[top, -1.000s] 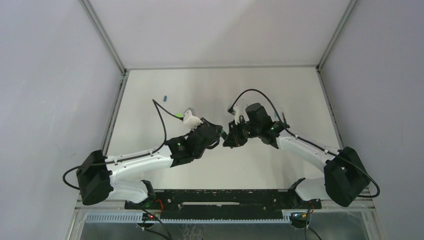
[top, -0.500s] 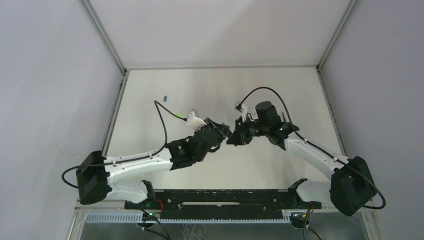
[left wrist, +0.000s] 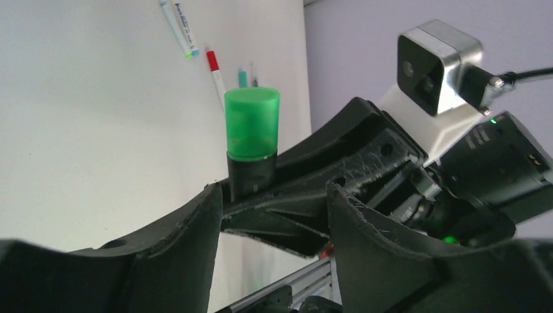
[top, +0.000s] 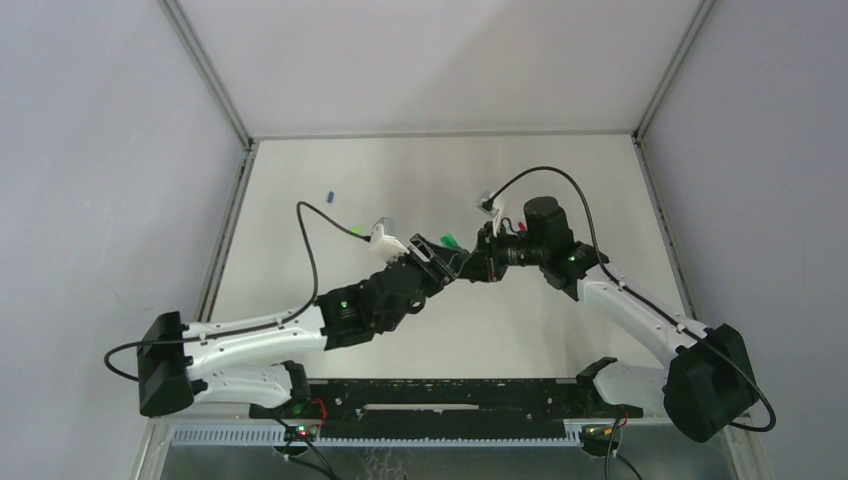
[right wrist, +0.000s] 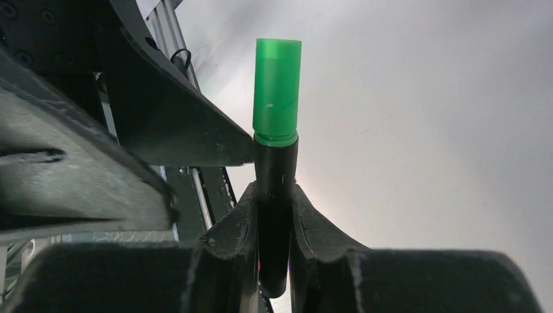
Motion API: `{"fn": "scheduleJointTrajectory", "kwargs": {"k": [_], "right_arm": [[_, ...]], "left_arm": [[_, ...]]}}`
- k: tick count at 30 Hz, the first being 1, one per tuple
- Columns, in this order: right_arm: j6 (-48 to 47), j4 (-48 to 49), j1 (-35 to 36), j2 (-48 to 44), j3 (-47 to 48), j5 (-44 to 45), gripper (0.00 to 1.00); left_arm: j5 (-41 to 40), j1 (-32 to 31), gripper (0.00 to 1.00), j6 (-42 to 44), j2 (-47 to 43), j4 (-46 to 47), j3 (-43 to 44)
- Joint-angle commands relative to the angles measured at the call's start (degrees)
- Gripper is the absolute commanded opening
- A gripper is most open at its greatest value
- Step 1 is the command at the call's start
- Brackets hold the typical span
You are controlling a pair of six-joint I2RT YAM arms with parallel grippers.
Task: Insert the pens into the pen caps
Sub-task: Insert the pen cap onto the pen, then press the pen cap onto the pen.
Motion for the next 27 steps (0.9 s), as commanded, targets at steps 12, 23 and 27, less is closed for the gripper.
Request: {"fn": "scheduleJointTrajectory", "kwargs": {"k": [12,23,27], "right_arm": [[-7.7,0.4,-6.4,-5.2,0.9,-19.9,0.00],[-16.2,-5.6,-7.0,-3.8,2.4,-30.8,0.00],[-17.9,-7.5,-7.1,-3.1,3.0,-32.6,0.00]], "left_arm": [[11.0,-3.0,0.77,38.5,-20.9,24.6,-16.6],[35.9,6.7,1.00,46.7,-23.0,39.8,-21.0],[44.2,11.5,1.00,41.4,-19.5,50.5,-22.6]]}}
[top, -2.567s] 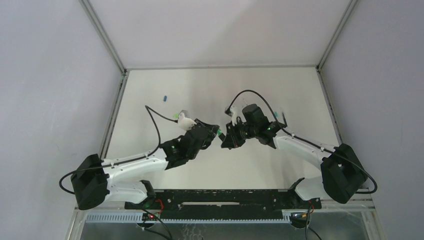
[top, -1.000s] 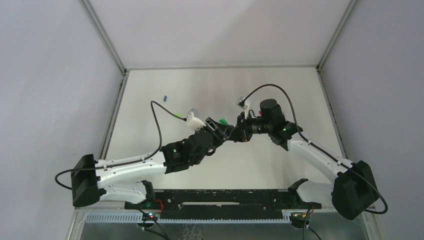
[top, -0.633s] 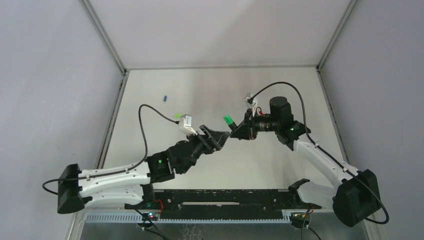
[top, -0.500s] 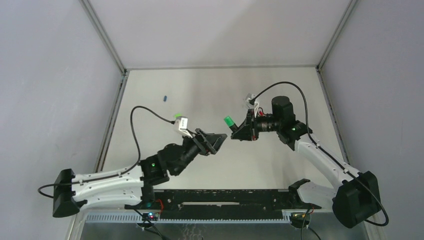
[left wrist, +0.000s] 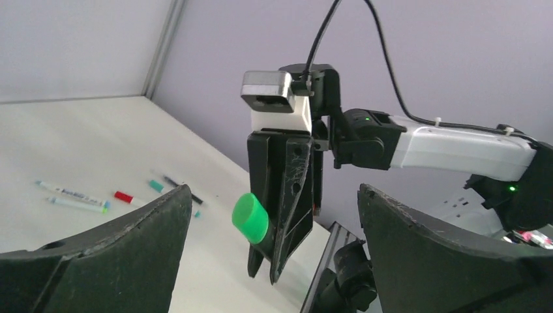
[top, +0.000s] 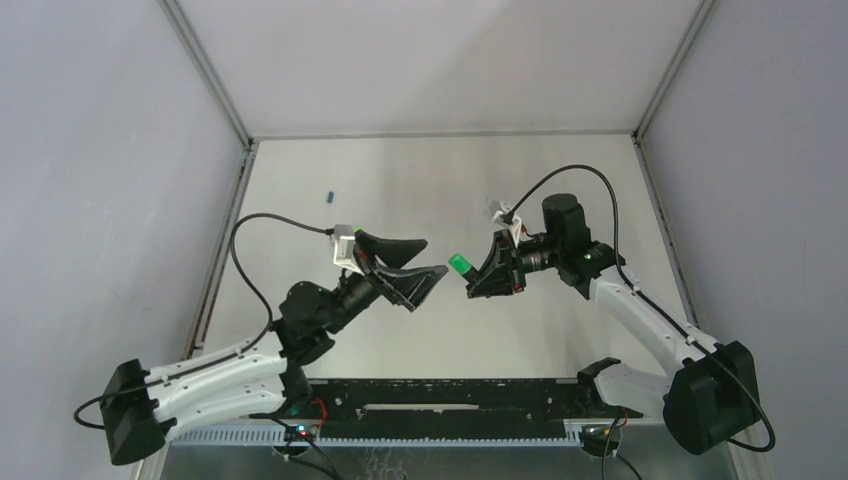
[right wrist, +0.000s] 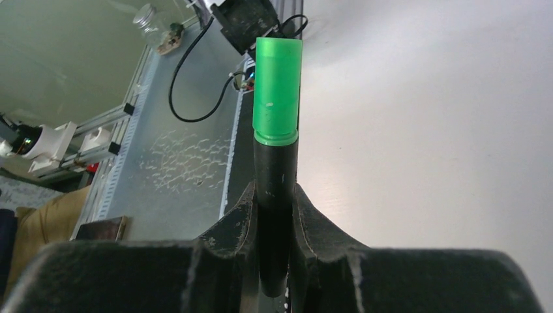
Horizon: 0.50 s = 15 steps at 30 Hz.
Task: Insert the pens into the pen caps
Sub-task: Press the pen cap onto the pen.
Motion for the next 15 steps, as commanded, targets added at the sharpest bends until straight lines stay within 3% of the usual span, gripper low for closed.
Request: {"fn": "scheduleJointTrajectory", "kwargs": {"k": [1,5,11,15], "right_arm": [[-4.1,-2.2,-0.3,0.6,2.9,-4.6,0.00],[-4.3,-2.3,-0.2,1.0,2.9,-5.9,0.00],[-4.6,-2.4,0.2,0.9,2.9,-6.7,0.00],[-4.7,-2.6,0.1,0.8,2.9,-7.0,0.00]], "left_arm": [[12.8,3.2,1.00,-3.0,3.5,12.2,-0.8],[14.5,3.2,0.97,-2.9,8.3,13.6,1.7],[15.9,3.4,0.70,-4.1,13.9,14.4,4.5],[15.8,3.9,0.64,-5.8,16.0,16.8,4.4]]}}
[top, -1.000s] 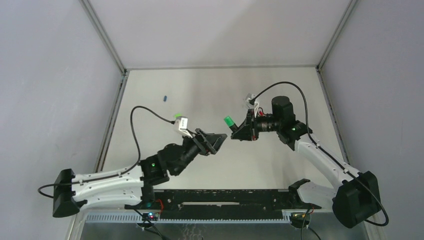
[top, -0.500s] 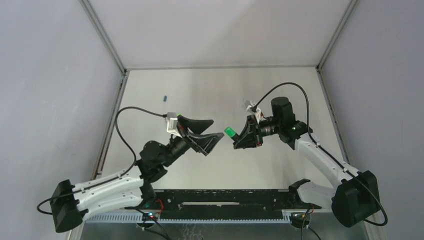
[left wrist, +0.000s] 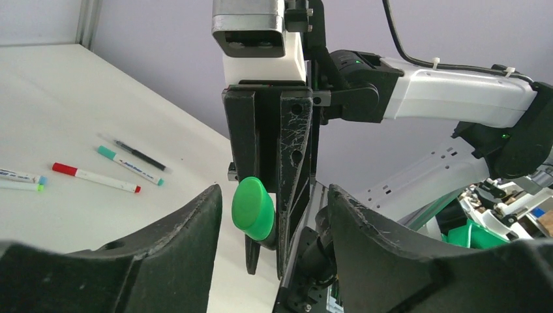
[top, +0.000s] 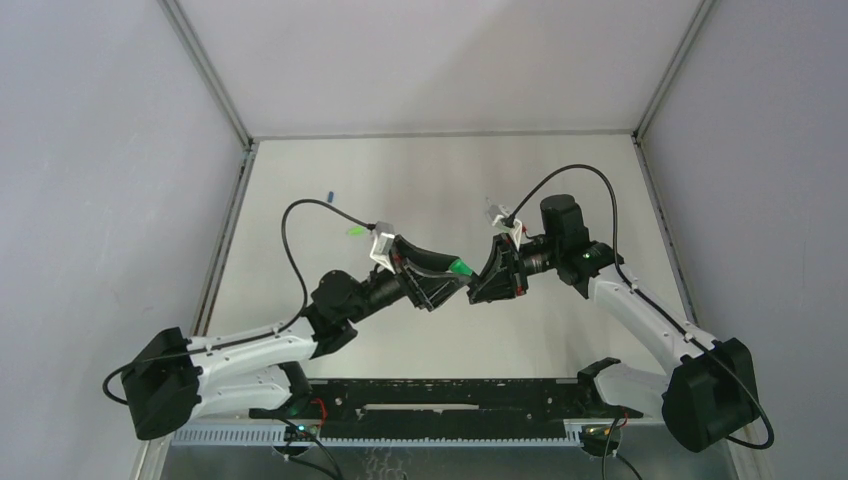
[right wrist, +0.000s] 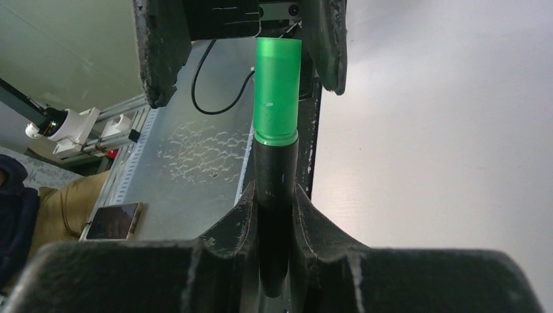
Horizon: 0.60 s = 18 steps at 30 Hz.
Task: Insert the pens into the pen caps
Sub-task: Press the pen cap onto the pen.
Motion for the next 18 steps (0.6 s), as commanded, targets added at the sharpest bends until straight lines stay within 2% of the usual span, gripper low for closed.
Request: {"fn": "scheduleJointTrajectory", "kwargs": {"k": [1,6,13,18], "right_arm": [[-1.7,-0.1,0.1,-0.1,2.8,-1.9,0.00],[-1.8,-0.2,0.2,-0.1,2.8,-1.9,0.00],[-1.9,-0.3,0.2,-0.2,2.8,-2.0,0.00],[-2.0,-0.3,0.1,-0.2,2.8,-1.9,0.00]], "left_arm": [[1.6,0.8,0.63,-2.3,1.4,6.0,3.5],[1.9,1.2,0.60,-4.3,2.8,9.4,2.8],[3.4,1.7,0.42,-6.6,5.5,13.5,2.4],[3.5,1.8,0.15,-7.7,6.8,14.2,2.6]]}}
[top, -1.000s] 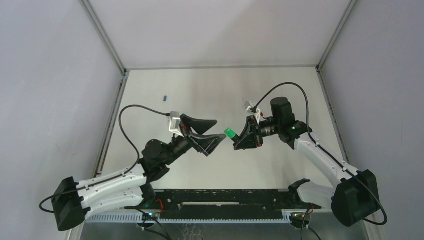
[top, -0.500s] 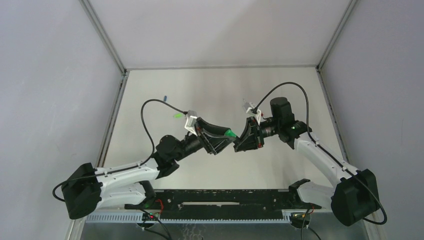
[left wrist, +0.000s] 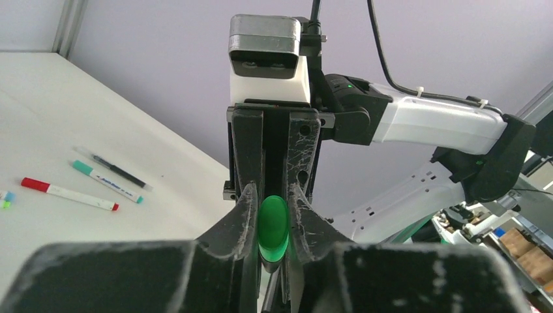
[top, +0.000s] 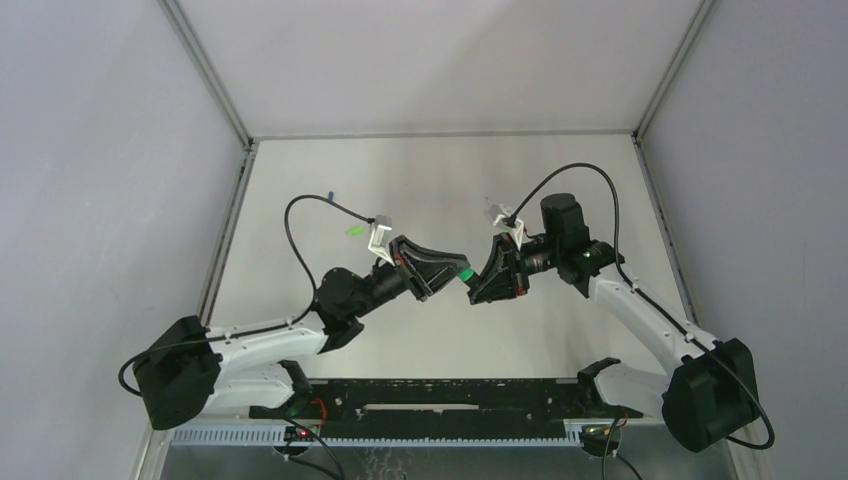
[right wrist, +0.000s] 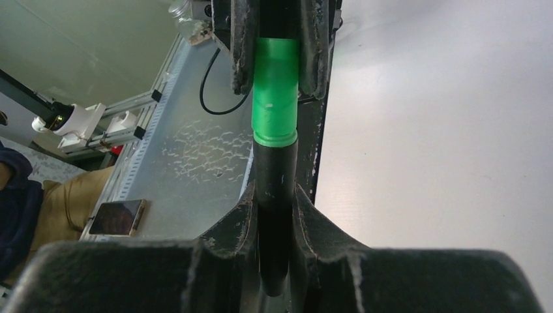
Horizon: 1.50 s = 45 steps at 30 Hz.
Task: Insert the pens into the pen caps
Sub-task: Press the pen cap onto the pen.
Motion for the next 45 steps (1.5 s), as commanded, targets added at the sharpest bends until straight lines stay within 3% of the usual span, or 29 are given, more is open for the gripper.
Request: {"fn": "scheduleJointTrajectory", "kwargs": {"k": [1,3,8,15,24,28,30,33,35,39,42,45], "right_arm": [[-1.1,0.2,0.1,-0.3,2.2,0.1,0.00],[-1.1,0.1,0.1,-0.5,2.2,0.7,0.00],[-2.6,-2.7,-0.7,-0.5,3.9,3.6,0.00],[-5.8,-5.6,-3.7,-3.5,5.4,5.8,0.00],[-7.5,-2.6,-5.3,-2.5,9.6,7.0,0.00],[-14.8,-7.4,-4.3,-1.6,14.7,10.9,0.00],[-16.3,-8.8,-4.4,-1.5,16.6,14.5,0.00],[-14.2,-7.9,-5.6,-1.6,17.7,21.1,0.00],[-13.1,-7.4,-6.9,-1.8,17.8,21.4,0.00],[-12.1,-7.2,-9.7,-1.8,17.7,13.5,0.00],[-12.5,-7.5,-9.5,-1.9,17.1,8.2,0.00],[-16.8,-10.1,-6.5,-3.2,17.0,14.1,0.00]], "left_arm": [[1.7,-0.1,0.09,-1.9,1.0,4.1,2.7],[2.3,-0.1,0.01,-3.0,2.0,4.2,2.7],[3.3,-2.6,0.00,-3.3,5.8,7.7,1.6],[3.8,-11.7,0.00,5.3,11.5,-6.2,2.8],[21.2,-13.6,0.00,-2.7,19.6,-7.2,2.9],[24.5,-13.7,0.00,-5.2,22.5,-6.8,3.5],[21.9,-13.7,0.00,-3.6,21.9,-12.9,3.4],[10.9,-14.7,0.00,3.6,17.1,-30.9,4.0],[7.6,-14.8,0.00,5.5,14.0,-35.4,2.9],[11.4,-14.8,0.00,7.7,10.9,-35.6,0.9],[15.9,-14.8,0.00,6.5,11.2,-30.7,0.1],[21.5,-15.0,0.00,3.2,13.5,-24.4,1.0]]}}
